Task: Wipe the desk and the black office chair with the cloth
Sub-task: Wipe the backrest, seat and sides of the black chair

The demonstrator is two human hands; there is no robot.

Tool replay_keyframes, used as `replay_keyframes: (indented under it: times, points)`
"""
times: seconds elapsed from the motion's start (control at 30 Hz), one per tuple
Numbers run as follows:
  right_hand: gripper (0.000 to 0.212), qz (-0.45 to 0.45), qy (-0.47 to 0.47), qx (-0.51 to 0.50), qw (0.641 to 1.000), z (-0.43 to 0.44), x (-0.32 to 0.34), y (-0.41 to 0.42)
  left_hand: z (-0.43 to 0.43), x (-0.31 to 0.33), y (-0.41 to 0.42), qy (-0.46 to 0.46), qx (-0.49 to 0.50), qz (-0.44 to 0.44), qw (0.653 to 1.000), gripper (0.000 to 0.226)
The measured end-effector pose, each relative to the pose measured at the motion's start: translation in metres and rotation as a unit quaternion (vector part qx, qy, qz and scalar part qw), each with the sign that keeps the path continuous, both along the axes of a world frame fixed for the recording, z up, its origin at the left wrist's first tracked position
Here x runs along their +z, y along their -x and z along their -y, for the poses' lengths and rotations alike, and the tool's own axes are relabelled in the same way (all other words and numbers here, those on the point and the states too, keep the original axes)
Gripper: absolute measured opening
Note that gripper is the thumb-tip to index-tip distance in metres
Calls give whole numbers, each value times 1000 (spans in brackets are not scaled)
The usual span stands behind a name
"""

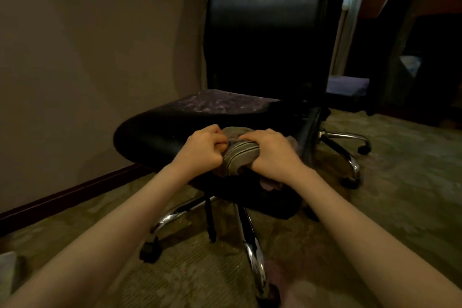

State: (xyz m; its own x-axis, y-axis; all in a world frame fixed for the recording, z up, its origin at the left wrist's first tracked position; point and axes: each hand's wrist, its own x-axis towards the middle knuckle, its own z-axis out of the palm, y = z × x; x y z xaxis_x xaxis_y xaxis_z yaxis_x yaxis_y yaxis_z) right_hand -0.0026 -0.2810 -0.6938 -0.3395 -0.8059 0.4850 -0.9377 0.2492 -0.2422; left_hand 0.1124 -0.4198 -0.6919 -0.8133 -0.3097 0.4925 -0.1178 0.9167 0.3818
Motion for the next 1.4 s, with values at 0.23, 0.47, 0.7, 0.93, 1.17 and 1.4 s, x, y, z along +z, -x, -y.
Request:
replay_keyframes:
  times: [0.23, 0.47, 0.7, 0.93, 1.17, 1.4]
  points:
    - [46, 7, -39, 34, 999, 110, 12, -21, 84, 2, -29, -24, 120, -16, 992, 18]
    - [45, 80, -33, 35, 996, 187, 21, -36, 150, 15, -41, -32, 223, 36, 974, 22]
    - [43, 82, -131, 172, 973, 220, 1, -99, 179, -17, -114, -148, 250, 111, 950, 19]
    - [44, 93, -112, 196, 970, 231, 23, -111, 193, 13, -133, -129, 279, 74, 949, 22]
    - [46, 23, 6, 87, 996, 229, 49, -59, 198, 49, -65, -67, 241, -29, 968, 14]
    - [72, 132, -200, 85, 967, 230, 29, -22, 246, 17, -21, -293, 254, -12, 922, 48]
